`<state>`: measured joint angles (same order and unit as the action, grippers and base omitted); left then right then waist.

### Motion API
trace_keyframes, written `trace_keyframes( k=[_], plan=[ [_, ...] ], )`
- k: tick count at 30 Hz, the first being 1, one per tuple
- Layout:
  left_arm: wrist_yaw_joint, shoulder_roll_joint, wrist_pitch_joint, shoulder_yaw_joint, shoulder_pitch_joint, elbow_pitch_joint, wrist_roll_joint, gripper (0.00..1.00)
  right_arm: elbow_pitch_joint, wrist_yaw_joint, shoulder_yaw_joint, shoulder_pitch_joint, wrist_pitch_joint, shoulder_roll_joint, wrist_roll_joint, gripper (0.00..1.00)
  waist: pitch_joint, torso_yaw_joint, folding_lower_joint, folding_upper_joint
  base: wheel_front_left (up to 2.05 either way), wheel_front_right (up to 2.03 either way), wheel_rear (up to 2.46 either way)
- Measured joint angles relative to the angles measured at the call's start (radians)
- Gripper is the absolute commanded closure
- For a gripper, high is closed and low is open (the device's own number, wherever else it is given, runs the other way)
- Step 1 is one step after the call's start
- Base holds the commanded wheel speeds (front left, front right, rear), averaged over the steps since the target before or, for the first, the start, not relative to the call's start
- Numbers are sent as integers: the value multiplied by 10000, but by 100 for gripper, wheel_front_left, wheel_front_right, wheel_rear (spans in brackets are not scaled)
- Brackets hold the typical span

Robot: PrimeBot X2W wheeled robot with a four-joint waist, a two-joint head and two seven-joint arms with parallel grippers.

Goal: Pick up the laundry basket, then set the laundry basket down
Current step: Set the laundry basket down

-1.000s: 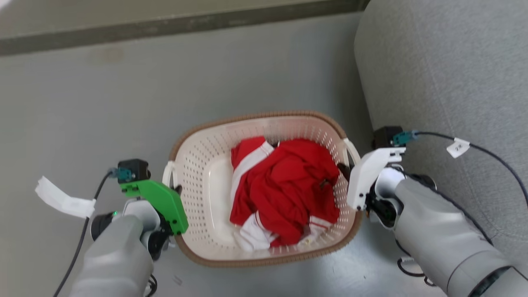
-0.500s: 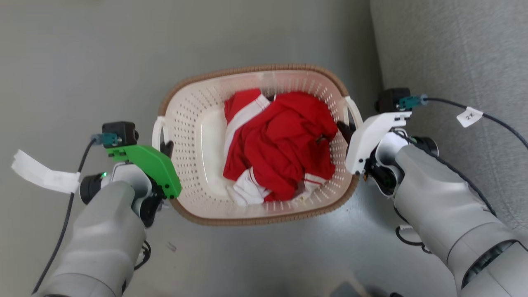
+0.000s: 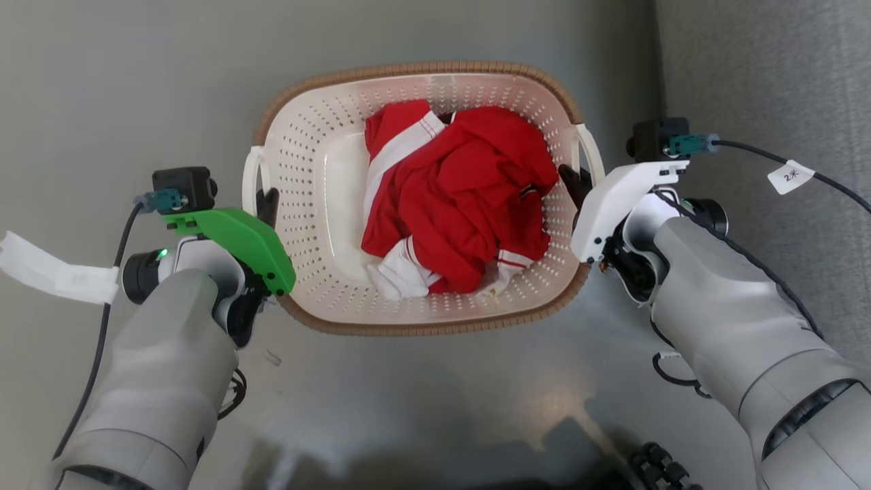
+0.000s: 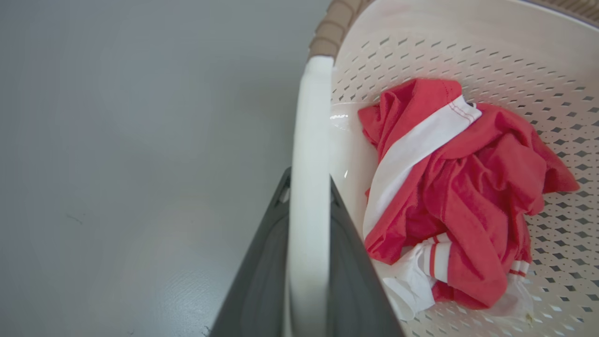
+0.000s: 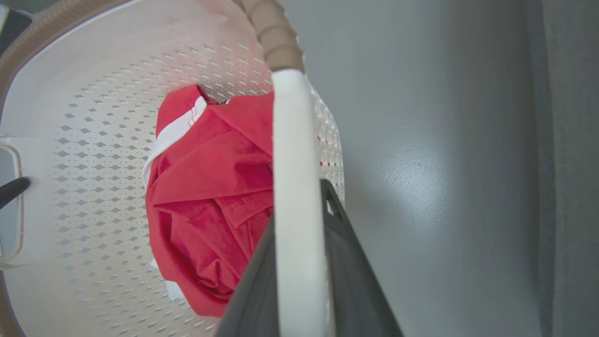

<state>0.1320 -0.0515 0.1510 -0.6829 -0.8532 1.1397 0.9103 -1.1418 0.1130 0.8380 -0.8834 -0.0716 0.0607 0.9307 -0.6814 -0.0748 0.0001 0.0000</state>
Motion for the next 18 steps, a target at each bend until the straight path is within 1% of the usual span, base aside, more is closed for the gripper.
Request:
trace_keyframes(
  k=[8,18],
  plan=[
    [0,-33,362,-13,-441,-144,-79,100,-25,0,-33,-440,-441,29,-2,100,-903,42,0,0,0,0,0],
    [-2,-52,560,-50,-895,-209,-86,100,-71,4,-69,-809,-895,88,-48,100,-1750,112,1,0,0,0,0]
  ],
)
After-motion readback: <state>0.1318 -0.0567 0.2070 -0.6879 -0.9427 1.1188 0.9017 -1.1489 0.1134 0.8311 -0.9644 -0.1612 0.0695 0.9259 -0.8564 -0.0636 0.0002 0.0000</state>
